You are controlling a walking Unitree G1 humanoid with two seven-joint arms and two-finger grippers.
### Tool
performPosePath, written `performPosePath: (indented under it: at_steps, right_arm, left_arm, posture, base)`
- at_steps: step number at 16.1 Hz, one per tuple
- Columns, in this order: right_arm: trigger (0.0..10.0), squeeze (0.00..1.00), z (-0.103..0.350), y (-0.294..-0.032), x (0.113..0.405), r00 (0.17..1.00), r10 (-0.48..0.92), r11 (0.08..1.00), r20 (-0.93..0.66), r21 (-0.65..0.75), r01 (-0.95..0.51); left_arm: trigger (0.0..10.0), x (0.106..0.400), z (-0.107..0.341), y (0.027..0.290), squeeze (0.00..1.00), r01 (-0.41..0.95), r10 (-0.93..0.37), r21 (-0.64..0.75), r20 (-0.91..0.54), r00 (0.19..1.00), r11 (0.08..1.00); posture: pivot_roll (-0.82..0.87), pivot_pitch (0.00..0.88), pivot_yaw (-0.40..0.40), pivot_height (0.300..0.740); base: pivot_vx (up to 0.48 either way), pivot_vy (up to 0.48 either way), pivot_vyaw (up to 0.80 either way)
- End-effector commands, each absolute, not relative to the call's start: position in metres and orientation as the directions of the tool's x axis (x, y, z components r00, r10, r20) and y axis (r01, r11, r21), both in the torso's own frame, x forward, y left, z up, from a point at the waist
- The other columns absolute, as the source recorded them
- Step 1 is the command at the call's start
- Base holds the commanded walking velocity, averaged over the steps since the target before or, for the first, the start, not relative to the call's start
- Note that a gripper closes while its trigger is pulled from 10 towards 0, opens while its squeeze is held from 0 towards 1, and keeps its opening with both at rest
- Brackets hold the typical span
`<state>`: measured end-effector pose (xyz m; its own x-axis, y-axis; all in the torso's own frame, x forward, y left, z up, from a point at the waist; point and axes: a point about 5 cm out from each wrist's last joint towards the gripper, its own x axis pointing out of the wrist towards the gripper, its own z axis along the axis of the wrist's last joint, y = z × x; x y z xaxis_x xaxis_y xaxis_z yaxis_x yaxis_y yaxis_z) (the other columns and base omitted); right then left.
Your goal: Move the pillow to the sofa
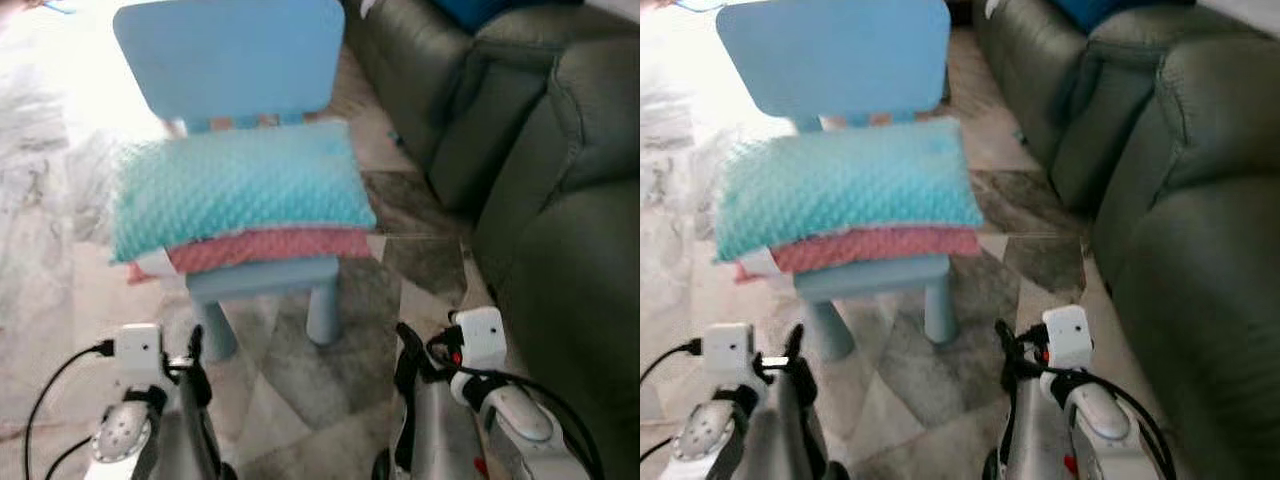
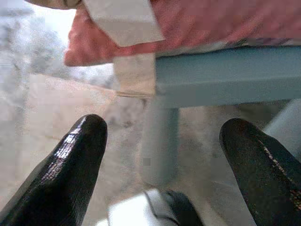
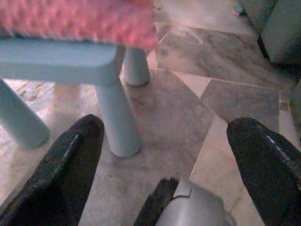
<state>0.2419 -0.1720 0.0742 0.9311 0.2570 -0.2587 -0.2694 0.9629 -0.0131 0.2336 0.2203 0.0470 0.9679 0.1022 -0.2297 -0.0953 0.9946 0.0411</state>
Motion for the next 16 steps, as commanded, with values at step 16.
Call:
performPosePath:
  at_steps: [16]
  right_arm:
    - [10.0, 0.00, 0.212, -0.163, 0.355, 0.901, 0.405, 0.912, 0.156, 0.002, -0.410]
  left_arm:
    - [10.0, 0.323, 0.190, 0.280, 0.00, -0.402, 0.388, 0.012, 0.240, 0.890, 0.916]
  posture:
    - [-0.07, 0.139, -0.009, 0.320]
  base:
    - [0.000, 0.000, 0.00]
